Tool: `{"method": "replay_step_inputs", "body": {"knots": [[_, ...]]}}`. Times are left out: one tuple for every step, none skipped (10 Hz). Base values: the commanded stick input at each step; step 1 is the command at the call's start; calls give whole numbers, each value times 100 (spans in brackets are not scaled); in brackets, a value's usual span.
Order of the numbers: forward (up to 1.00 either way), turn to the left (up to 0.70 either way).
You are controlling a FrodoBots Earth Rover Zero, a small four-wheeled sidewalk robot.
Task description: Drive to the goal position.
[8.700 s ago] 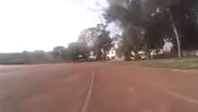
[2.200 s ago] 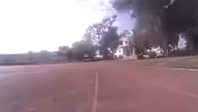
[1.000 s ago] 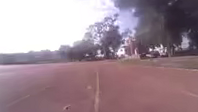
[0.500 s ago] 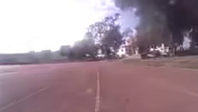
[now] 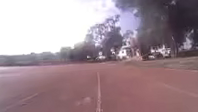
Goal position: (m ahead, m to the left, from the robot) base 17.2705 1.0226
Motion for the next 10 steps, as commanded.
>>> {"method": "replay_step_inputs", "body": {"knots": [[70,0],[70,0],[70,0],[70,0],[70,0],[70,0],[70,0],[70,0],[70,0],[70,0]]}}
